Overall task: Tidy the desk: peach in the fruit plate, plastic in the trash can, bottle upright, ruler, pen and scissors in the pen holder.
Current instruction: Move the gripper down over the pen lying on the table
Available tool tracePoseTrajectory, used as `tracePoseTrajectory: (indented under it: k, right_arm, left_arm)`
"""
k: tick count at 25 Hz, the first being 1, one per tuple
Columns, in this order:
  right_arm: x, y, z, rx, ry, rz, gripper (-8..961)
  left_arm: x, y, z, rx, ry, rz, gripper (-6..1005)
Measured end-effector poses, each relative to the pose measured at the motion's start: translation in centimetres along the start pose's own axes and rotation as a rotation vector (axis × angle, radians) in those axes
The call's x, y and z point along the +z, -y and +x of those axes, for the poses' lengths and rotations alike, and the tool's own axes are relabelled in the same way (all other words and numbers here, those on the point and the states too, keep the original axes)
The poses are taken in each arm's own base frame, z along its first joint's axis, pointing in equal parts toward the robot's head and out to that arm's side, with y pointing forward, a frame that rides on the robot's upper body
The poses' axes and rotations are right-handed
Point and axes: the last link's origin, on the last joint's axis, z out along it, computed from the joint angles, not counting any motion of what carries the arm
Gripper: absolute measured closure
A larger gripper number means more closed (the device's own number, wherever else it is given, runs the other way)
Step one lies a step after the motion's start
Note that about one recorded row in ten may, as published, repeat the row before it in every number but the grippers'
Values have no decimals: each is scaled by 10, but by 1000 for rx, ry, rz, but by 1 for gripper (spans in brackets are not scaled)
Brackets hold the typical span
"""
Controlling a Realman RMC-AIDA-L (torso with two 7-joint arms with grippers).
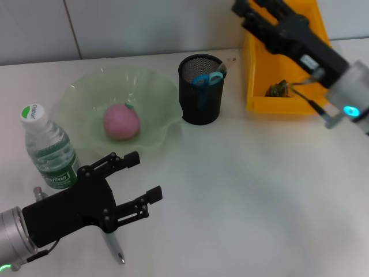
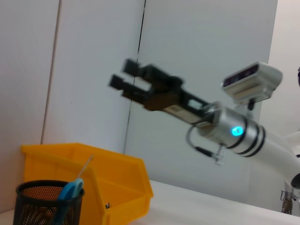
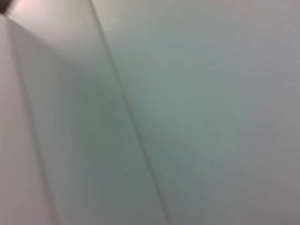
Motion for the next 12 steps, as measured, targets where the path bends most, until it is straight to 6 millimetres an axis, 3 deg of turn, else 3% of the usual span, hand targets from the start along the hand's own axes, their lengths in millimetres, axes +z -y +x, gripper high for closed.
tracePoseTrajectory:
  k: [12]
  right_arm:
    - [-88, -13, -41, 83, -187, -246, 231]
  left_arm:
    - [2, 0, -2, -33, 35, -25, 182]
